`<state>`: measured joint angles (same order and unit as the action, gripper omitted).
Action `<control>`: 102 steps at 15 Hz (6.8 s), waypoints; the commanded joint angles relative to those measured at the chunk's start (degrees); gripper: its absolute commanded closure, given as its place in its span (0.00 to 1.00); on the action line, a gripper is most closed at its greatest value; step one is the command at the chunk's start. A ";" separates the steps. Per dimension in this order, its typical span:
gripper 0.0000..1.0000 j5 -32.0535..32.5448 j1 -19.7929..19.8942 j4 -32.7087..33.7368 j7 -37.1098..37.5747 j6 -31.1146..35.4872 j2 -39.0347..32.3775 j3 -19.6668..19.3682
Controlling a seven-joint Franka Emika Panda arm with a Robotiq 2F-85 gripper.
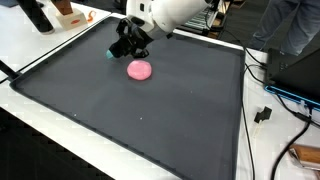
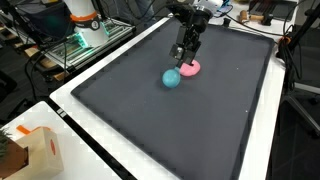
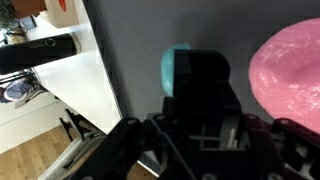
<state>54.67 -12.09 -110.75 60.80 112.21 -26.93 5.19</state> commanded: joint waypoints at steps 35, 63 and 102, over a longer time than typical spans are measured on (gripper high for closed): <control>0.75 -69.69 16.83 6.05 -71.15 -10.51 18.38 -5.73; 0.75 -99.64 26.15 9.04 -111.42 -15.52 3.14 -6.30; 0.75 -99.55 26.34 13.85 -126.38 -8.57 -8.85 -6.42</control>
<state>-45.21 14.00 -97.39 -62.61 100.49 -34.34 -1.20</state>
